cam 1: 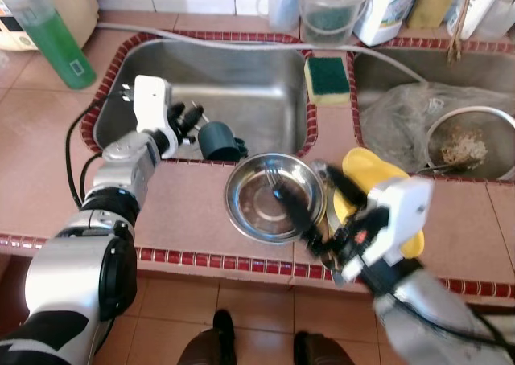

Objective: Kitchen organization

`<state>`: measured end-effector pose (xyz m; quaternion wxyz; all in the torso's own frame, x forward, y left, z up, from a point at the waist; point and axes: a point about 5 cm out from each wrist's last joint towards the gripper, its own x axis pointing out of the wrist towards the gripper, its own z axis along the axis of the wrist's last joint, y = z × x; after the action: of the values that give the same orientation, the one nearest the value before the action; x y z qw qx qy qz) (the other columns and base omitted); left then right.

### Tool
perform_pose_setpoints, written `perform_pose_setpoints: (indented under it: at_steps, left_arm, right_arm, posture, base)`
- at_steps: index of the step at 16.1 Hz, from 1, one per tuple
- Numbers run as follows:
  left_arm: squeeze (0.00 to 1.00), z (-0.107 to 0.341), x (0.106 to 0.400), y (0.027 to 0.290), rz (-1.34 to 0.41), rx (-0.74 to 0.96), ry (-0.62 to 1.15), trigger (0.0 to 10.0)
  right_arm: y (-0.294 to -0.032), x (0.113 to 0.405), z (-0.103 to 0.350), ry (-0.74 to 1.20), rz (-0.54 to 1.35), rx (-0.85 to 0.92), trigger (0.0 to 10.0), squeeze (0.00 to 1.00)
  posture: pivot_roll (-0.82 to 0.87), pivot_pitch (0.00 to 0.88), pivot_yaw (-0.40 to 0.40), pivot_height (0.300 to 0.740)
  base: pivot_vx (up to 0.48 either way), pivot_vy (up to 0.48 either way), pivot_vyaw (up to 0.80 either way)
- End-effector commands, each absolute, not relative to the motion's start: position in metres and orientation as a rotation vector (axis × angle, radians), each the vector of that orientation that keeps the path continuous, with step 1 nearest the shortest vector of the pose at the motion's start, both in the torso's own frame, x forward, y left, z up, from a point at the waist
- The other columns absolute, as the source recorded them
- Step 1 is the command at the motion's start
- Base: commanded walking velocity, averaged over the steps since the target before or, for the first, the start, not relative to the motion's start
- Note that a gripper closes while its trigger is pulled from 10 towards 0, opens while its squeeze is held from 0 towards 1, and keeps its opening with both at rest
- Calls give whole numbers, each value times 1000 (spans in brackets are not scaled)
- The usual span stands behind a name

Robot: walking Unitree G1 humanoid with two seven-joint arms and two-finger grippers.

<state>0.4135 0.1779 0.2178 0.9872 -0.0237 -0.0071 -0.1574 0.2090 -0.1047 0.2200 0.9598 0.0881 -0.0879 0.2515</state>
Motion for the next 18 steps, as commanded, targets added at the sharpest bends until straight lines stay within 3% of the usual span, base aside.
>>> perform_pose_setpoints:
  at_steps: [1,17,18]
  left_arm:
    - [0,230,415,182,-299,-61,-67,10000]
    - [0,230,415,182,-299,-61,-67,10000]
    - [0,240,399,178,-299,-51,-253,10000]
  right_arm:
    - [-110,215,222,-205,470,176,10000,0]
    - [-110,215,222,-205,470,176,10000,0]
    - [-124,250,233,-339,357,110,10000,0]
  posture:
    - [-251,242,72,740]
    - [-251,242,72,740]
    - [-159,0,38,740]
  base:
    - [0,0,0]
    - [0,0,0]
    - [0,0,0]
